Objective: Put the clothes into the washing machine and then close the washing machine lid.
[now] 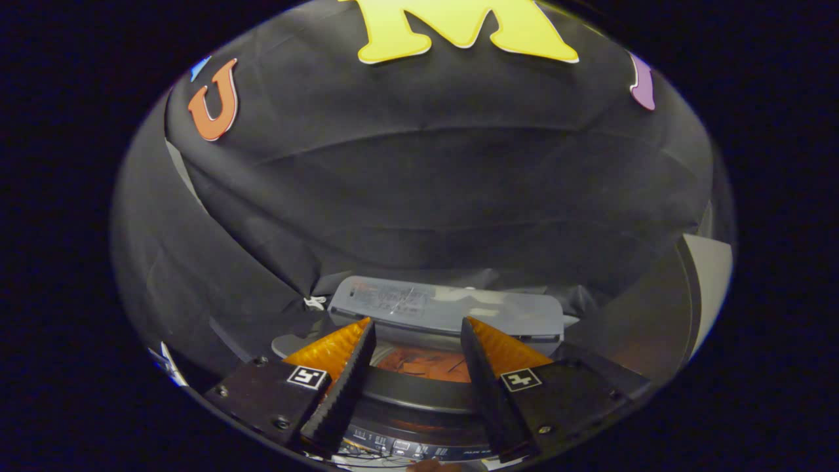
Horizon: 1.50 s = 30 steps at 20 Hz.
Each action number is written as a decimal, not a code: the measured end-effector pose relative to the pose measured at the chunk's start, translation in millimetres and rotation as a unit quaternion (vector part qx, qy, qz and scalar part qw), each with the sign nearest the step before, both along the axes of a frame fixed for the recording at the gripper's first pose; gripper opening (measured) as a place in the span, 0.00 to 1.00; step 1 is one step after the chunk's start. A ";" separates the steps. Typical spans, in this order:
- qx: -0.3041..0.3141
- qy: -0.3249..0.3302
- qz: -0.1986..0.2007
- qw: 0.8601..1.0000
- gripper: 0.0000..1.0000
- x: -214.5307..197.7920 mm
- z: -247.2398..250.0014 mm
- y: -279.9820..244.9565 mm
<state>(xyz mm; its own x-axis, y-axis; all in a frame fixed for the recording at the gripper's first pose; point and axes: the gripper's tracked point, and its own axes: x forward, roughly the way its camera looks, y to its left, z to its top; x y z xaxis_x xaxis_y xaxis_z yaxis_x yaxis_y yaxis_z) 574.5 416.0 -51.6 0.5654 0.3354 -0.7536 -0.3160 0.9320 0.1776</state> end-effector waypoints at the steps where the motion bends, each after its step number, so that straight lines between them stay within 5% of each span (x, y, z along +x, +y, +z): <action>1: 0.001 0.004 -0.001 1.000 0.82 -8.4 -5.6 1.1; 12: -0.070 0.067 0.024 0.995 0.78 -111.5 -107.7 -22.8; 22: -0.068 0.023 0.023 0.997 0.78 -117.0 -78.6 -29.5; 30: -0.013 -0.018 -0.019 1.000 0.78 -179.3 -66.8 -72.3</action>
<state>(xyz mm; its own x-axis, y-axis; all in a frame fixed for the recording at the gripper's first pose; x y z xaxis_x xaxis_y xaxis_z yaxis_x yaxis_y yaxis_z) 395.2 343.8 -118.5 0.6047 0.2930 -0.7406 -0.2856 0.9478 0.1418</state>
